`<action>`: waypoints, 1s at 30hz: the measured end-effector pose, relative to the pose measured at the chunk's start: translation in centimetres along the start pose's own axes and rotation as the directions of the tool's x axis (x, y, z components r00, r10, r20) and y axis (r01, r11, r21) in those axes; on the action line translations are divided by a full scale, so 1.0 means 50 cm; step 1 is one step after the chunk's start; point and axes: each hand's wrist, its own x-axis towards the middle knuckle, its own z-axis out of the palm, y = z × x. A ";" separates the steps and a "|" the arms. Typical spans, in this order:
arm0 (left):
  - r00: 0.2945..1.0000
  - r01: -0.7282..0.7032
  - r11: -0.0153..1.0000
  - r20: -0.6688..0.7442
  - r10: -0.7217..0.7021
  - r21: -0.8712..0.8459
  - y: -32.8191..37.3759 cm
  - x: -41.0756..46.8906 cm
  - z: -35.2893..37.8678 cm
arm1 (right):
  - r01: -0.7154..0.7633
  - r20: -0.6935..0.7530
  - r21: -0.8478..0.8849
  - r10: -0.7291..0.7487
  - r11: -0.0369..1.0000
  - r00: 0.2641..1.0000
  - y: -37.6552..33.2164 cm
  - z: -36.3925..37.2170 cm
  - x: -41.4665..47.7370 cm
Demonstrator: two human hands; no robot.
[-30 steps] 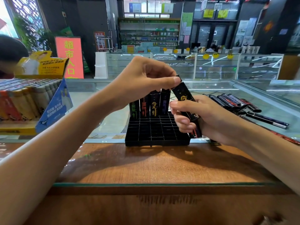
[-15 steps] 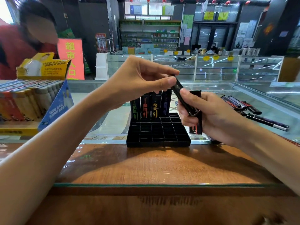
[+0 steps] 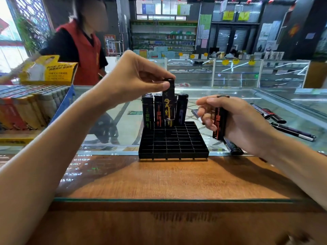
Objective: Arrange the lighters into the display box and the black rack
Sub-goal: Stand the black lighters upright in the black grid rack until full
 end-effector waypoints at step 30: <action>0.987 -0.157 0.806 0.073 0.141 0.571 -0.023 0.004 0.034 | -0.029 0.551 0.068 -0.014 0.997 0.834 0.001 -0.002 -0.015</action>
